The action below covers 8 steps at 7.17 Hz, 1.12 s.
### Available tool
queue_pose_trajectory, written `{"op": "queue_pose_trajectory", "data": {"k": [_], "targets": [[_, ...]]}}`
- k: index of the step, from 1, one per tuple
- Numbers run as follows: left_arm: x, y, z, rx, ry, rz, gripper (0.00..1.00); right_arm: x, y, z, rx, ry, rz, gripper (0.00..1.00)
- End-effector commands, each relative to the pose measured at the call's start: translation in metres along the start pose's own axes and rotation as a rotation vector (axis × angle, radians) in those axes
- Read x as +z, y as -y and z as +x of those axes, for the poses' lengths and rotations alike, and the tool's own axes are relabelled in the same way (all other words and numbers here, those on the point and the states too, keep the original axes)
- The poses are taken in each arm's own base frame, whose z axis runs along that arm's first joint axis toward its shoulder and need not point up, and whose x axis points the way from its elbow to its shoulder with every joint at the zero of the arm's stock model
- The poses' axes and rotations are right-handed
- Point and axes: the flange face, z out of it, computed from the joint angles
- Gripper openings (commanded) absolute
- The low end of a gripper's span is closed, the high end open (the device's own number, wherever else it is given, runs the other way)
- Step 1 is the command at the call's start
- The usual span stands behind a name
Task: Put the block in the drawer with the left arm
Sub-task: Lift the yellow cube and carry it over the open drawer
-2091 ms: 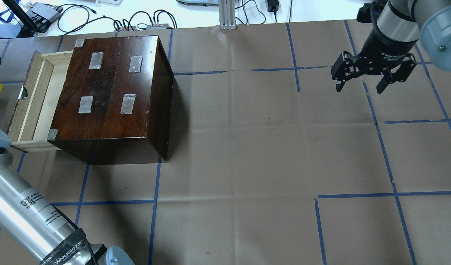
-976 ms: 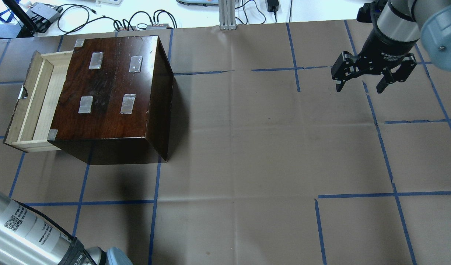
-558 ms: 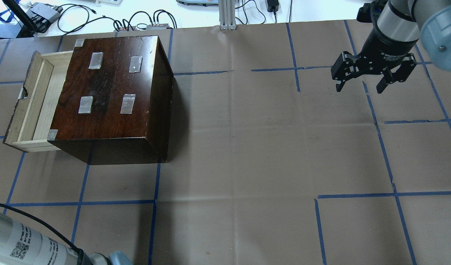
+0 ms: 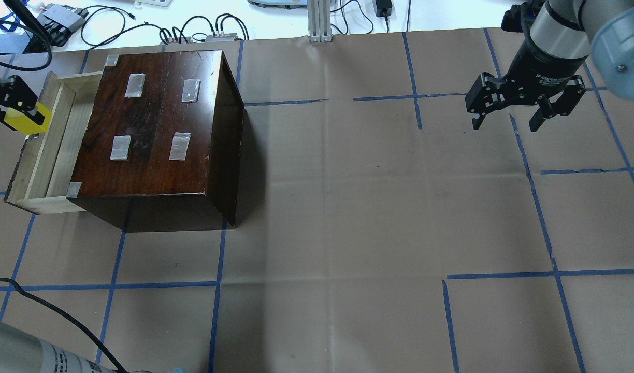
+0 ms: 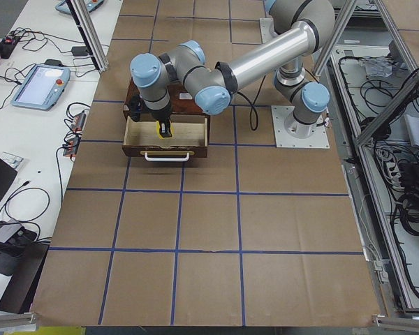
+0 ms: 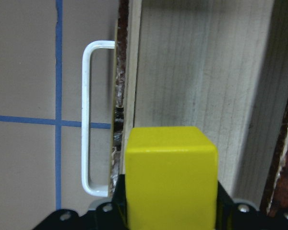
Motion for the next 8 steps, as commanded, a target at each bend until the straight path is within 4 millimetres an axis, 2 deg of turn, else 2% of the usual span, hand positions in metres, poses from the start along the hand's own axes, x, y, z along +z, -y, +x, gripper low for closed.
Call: {"op": "queue_pose_trajectory", "data": {"k": [1,2,4,5,7,8], "targets": [[0.042,-0.004,0.01,0.005,0.015,0.024,0.13,0.0,0.0,0.0,0.0,0.0,0.0,1.0],[0.052,-0.006,0.012,0.011,0.032,0.011,0.13,-0.001,0.0,0.0,0.0,0.0,0.001,1.0],[0.057,-0.007,0.01,0.012,0.055,-0.002,0.16,0.0,0.0,0.0,0.0,0.0,-0.002,1.0],[0.056,-0.007,0.012,0.012,0.054,0.0,0.28,0.0,0.0,0.0,0.0,0.0,0.0,1.0],[0.051,0.0,0.04,0.047,0.072,0.023,0.92,-0.001,0.0,0.0,0.0,0.0,0.001,1.0],[0.044,0.002,0.042,0.042,0.089,0.054,0.99,-0.001,0.0,0.0,0.0,0.0,0.001,1.0]]}}
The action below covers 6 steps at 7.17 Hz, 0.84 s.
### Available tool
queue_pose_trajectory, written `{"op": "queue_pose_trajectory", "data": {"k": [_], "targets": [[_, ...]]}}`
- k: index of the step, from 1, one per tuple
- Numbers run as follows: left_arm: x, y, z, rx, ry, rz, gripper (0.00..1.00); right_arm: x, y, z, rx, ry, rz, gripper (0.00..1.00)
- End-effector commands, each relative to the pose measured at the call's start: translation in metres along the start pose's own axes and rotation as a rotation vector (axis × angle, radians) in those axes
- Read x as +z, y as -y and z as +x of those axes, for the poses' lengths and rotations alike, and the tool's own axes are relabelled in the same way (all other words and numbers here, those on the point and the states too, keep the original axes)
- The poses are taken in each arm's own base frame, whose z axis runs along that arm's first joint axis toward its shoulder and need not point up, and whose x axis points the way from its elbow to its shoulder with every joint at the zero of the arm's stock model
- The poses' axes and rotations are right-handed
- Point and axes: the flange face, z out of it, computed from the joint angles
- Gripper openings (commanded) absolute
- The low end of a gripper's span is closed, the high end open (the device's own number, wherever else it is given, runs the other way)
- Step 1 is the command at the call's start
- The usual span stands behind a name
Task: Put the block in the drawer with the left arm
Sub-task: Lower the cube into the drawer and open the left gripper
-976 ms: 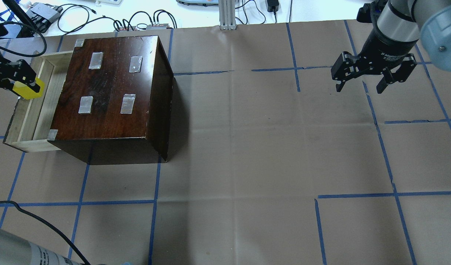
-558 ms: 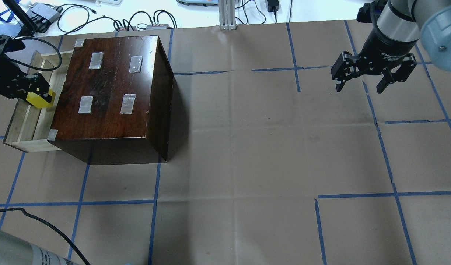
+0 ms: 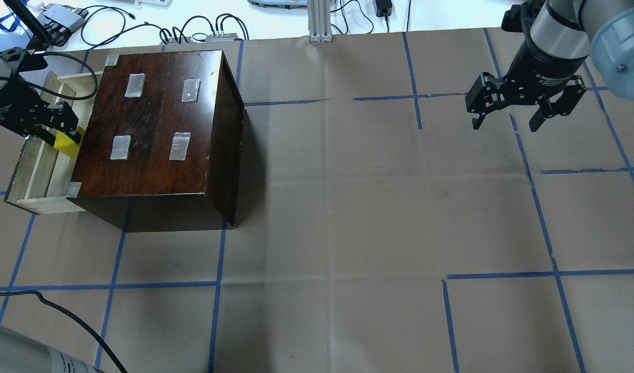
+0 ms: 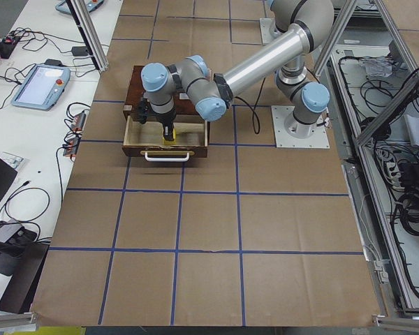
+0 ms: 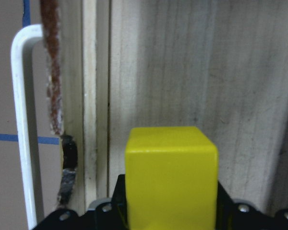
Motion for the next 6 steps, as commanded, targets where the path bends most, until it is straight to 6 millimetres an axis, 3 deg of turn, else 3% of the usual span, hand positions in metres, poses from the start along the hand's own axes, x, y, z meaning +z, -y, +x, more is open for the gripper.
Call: {"op": "queue_pose_trajectory", "data": {"k": [1,2,4,5,6], "targets": [[-0.018,0.002,0.003,0.001,0.054,0.036,0.99,0.0,0.0,0.0,0.0,0.0,0.0,1.0],[-0.034,0.001,0.001,0.003,0.091,0.051,0.99,0.0,0.0,0.0,0.0,0.0,-0.001,1.0],[-0.072,-0.02,0.011,0.004,0.12,0.09,0.99,0.0,0.0,0.0,0.0,0.0,-0.001,1.0],[-0.087,-0.035,0.022,0.008,0.117,0.095,0.99,0.0,0.0,0.0,0.0,0.0,-0.001,1.0],[-0.104,-0.048,0.048,0.037,0.1,0.08,0.99,0.0,0.0,0.0,0.0,0.0,0.001,1.0]]}}
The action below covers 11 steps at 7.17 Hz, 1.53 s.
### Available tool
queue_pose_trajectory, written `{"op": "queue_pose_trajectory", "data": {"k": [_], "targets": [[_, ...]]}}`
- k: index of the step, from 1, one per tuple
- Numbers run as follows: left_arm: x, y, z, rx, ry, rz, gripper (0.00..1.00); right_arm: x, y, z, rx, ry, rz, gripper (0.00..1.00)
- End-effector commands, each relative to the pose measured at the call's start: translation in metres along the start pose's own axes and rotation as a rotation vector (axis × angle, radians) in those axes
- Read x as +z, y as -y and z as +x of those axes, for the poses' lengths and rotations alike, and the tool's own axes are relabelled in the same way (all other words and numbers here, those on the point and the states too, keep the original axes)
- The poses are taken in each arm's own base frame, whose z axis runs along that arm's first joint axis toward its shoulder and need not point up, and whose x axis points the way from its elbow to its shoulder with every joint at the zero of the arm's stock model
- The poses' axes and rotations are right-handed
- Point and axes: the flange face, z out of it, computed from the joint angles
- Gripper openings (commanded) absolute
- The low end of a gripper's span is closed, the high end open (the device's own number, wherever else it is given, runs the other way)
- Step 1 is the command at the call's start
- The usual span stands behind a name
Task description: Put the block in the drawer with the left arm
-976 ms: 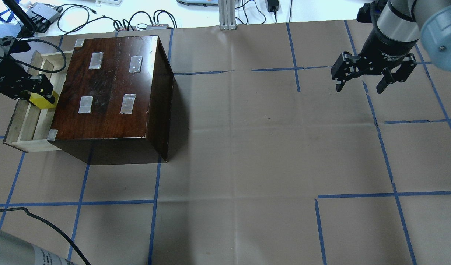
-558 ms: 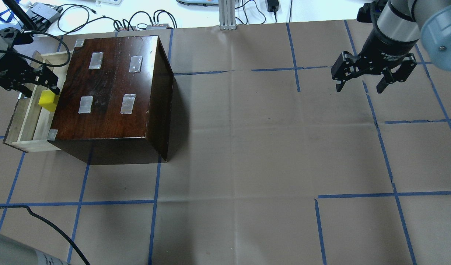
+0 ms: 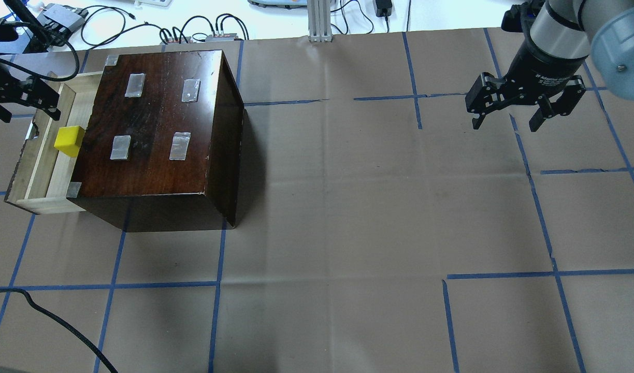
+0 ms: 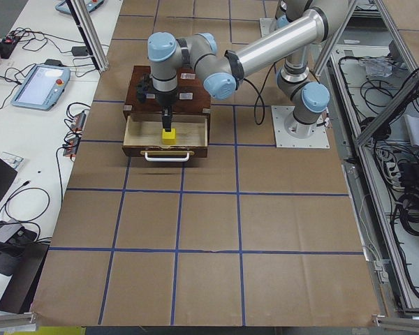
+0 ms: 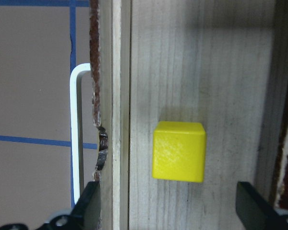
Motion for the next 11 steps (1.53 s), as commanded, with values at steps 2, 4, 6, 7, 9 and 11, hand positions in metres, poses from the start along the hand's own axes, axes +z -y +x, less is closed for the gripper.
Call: {"op": "queue_pose_trajectory", "data": {"k": [2,4,6,7,9,11], "targets": [[-0.061,-0.032,0.097,0.074,-0.021,-0.003,0.99,0.0,0.0,0.0,0.0,0.0,-0.002,1.0],[-0.085,-0.044,0.176,0.044,-0.075,0.025,0.99,0.0,0.0,0.0,0.0,0.0,-0.002,1.0],[-0.091,-0.055,0.233,0.032,-0.093,0.02,0.99,0.0,0.0,0.0,0.0,0.0,0.0,1.0],[-0.093,-0.06,0.254,0.04,-0.097,0.02,0.99,0.0,0.0,0.0,0.0,0.0,-0.002,1.0],[-0.097,-0.066,0.269,0.011,-0.152,0.015,0.99,-0.001,0.0,0.0,0.0,0.0,0.001,1.0],[-0.098,-0.074,0.269,0.002,-0.142,0.008,0.98,0.0,0.0,0.0,0.0,0.0,-0.002,1.0]]}}
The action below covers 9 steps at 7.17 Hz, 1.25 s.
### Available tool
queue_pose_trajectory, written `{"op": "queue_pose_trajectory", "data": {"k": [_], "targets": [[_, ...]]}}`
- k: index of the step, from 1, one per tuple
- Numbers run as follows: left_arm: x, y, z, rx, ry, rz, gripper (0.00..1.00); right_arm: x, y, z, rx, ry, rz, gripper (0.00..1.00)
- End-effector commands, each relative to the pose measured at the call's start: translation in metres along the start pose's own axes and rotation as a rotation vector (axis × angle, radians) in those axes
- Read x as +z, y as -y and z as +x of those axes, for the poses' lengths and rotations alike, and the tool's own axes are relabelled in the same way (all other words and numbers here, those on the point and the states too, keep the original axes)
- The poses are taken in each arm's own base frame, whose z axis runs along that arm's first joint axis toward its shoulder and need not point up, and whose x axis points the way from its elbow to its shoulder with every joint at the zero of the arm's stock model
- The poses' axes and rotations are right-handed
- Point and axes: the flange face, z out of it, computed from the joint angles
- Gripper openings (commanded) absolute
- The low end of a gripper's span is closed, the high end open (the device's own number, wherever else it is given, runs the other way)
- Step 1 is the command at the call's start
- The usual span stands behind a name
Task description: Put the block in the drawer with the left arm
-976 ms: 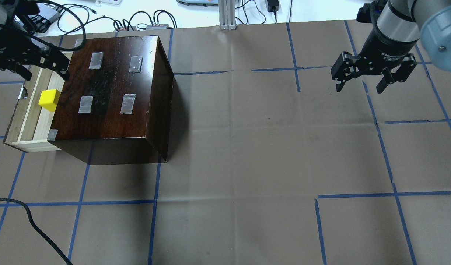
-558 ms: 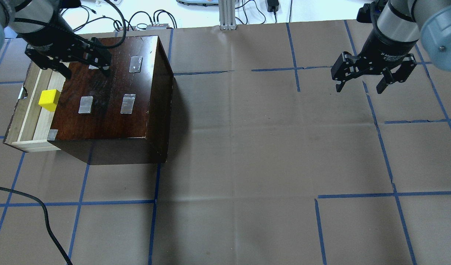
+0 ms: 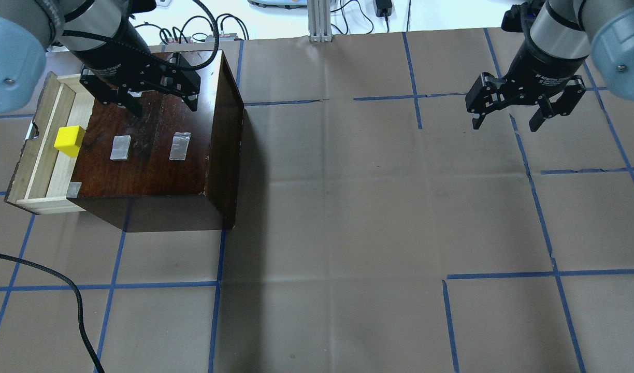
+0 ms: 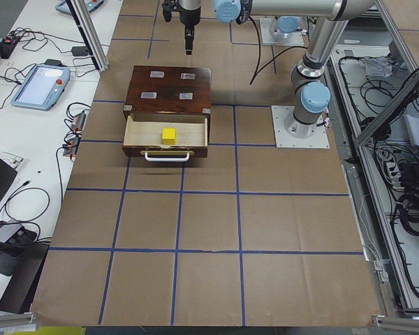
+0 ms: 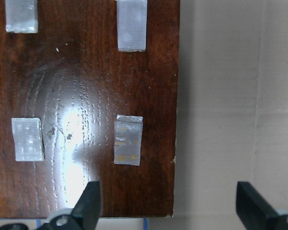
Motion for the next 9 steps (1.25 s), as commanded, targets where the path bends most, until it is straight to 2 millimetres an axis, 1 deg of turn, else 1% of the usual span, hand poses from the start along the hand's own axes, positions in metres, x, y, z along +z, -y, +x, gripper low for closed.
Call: {"op": "queue_pose_trajectory", "data": {"k": [1,2,3,4,5,7,9], "targets": [[0.0,-0.013,0.004,-0.024,0.008,-0.009,0.98,0.0,0.0,0.0,0.0,0.0,0.0,1.0],[0.008,-0.02,0.011,-0.027,0.054,-0.018,0.98,0.0,0.0,0.0,0.0,0.0,0.0,1.0],[0.012,-0.023,0.02,-0.011,0.056,-0.027,0.98,0.0,0.0,0.0,0.0,0.0,0.0,1.0],[0.017,-0.022,0.02,-0.002,0.056,-0.041,0.98,0.0,0.0,0.0,0.0,0.0,0.0,1.0],[0.027,-0.017,0.02,0.002,0.056,-0.06,0.98,0.0,0.0,0.0,0.0,0.0,0.0,1.0],[0.025,-0.018,0.02,0.004,0.057,-0.057,0.98,-0.001,0.0,0.0,0.0,0.0,0.002,1.0],[0.017,-0.023,0.02,0.03,0.056,-0.044,0.98,0.0,0.0,0.0,0.0,0.0,0.0,1.0]]}}
